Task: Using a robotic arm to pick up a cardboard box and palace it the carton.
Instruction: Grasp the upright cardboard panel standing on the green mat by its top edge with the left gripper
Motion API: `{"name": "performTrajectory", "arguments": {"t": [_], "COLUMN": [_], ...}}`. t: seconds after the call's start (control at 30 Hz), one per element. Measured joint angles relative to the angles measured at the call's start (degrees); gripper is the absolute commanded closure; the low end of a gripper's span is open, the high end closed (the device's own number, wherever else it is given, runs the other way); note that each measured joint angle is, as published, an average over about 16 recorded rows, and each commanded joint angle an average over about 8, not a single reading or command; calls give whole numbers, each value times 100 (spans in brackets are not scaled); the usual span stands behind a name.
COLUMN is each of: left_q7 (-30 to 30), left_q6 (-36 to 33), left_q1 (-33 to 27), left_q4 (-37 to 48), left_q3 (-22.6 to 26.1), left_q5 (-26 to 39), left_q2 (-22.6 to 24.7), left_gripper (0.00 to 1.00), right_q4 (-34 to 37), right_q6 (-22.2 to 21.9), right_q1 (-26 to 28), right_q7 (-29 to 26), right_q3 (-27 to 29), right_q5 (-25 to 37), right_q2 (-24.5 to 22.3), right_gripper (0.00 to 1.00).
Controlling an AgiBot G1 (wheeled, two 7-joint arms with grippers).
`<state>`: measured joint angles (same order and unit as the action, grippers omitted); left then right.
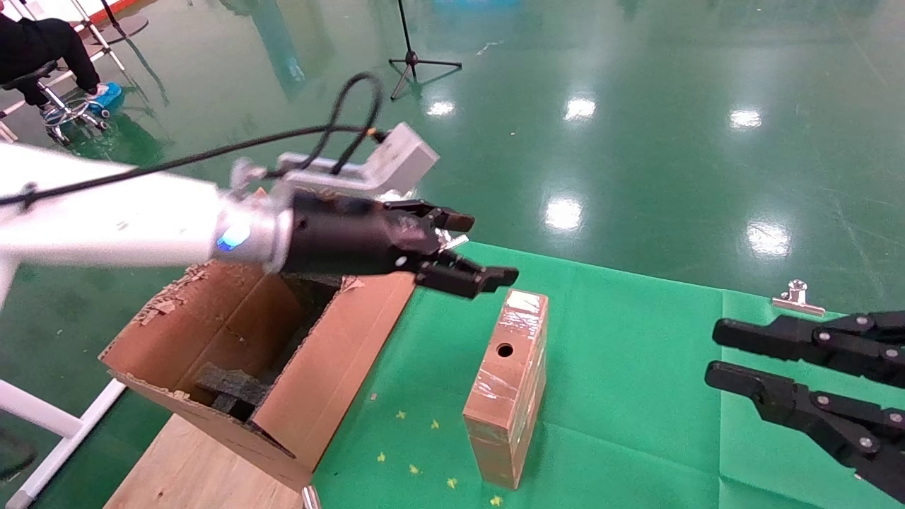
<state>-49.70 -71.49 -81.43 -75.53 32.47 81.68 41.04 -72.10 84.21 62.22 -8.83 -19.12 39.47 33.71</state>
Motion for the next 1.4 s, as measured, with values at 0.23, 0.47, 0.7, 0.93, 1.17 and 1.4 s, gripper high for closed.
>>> {"name": "performTrajectory", "arguments": {"t": [0.23, 0.47, 0.7, 0.93, 1.17, 1.4], "left_q7": [-2306, -3995, -4799, -5165, -5225, -5127], "left_q6": [-692, -1450, -1747, -1778, -1680, -1616], "left_q1": [-1248, -2023, -2211, -2191, -2169, -2218], "left_q4": [153, 299, 430, 663, 979, 1298], "left_q3": [829, 1470, 1919, 2271, 2424, 2440], "left_q5": [1515, 2466, 2851, 3022, 3044, 3001], "left_q2": [932, 1865, 2473, 2768, 2903, 3000], "left_gripper": [0, 0, 0, 0, 0, 0], "right_q4": [0, 0, 0, 0, 0, 0], "right_q6": [0, 0, -1, -1, -1, -1], "right_q1": [0, 0, 0, 1, 1, 1], "right_q7": [0, 1, 1, 1, 1, 2], "right_q3": [-1, -1, -2, -2, -3, -3], "right_q5": [0, -1, -1, -1, -2, -2], "right_q2": [0, 0, -1, -1, -1, -1], "right_gripper": [100, 100, 100, 100, 100, 100]}}
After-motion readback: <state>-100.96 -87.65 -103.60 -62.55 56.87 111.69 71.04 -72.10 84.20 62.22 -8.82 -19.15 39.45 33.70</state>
